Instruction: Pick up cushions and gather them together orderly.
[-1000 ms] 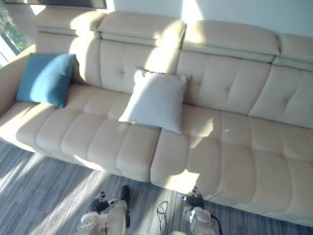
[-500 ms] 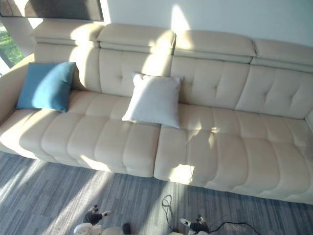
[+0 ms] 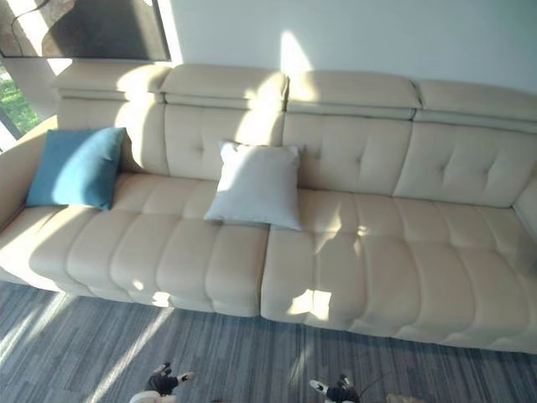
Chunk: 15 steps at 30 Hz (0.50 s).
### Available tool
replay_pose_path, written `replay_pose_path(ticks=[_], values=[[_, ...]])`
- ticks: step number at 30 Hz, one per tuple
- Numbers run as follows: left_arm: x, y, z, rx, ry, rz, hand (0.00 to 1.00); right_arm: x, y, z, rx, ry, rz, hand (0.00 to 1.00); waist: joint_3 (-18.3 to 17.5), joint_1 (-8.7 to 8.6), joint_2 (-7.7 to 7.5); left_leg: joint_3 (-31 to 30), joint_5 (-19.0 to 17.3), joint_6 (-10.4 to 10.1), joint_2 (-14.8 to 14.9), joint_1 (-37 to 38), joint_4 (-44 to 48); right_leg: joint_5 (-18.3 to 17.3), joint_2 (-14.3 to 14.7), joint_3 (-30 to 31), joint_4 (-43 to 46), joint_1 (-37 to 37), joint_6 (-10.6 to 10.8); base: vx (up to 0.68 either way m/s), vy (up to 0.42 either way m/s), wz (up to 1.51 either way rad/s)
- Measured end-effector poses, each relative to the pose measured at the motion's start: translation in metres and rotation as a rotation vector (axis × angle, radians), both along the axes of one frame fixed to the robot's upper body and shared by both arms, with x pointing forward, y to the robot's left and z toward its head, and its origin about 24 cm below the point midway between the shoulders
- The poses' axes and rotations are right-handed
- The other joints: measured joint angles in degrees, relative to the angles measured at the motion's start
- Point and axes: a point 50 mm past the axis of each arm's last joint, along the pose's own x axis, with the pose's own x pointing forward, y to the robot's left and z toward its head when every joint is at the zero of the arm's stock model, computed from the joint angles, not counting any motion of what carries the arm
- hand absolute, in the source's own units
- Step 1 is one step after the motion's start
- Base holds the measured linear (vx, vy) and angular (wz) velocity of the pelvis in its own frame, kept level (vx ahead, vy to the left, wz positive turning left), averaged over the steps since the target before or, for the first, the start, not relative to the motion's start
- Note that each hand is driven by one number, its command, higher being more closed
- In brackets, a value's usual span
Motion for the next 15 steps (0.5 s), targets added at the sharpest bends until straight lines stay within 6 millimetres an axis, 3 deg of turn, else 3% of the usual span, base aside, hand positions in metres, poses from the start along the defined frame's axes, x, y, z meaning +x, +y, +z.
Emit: replay_pose_path(ticks=[4,7,9,15], values=[[-0.001,0.002,0.0,-0.01,0.001,0.031,0.0,0.003,0.001,0.0,-0.01,-0.001,0.029,0.0,0.4,-0.37,-0.15,1.1,-0.9,-0.2,0.2,0.2,1.3,0.0,0.0,0.4,-0.3,0.7,0.0,0.01,0.004,-0.06],[0.002,0.004,0.001,-0.03,-0.019,0.1,0.0,0.007,0.001,0.002,-0.019,-0.013,0.039,0.0,1.7,-0.15,0.09,0.9,-5.4,-0.4,1.0,-3.4,10.1,0.6,0.6,3.2,-0.2,-0.1,0.0,-0.02,0.019,-0.37],[0.005,0.004,0.001,-0.041,-0.029,0.122,0.0,0.009,0.0,0.003,-0.03,-0.015,0.035,0.0,1.9,-0.16,0.25,0.7,-6.4,-0.5,1.6,-4.1,10.9,1.6,1.2,5.9,-0.5,-1.8,-0.1,-0.04,0.025,-0.64],[0.008,0.005,0.002,-0.042,-0.039,0.136,0.0,0.017,0.004,0.006,-0.032,-0.049,0.065,0.0,2.7,-0.35,-0.86,15.1,-9.3,-1.3,4.2,-2.8,12.2,5.1,4.2,19.7,0.1,-9.0,-0.2,-0.06,0.039,-1.34]])
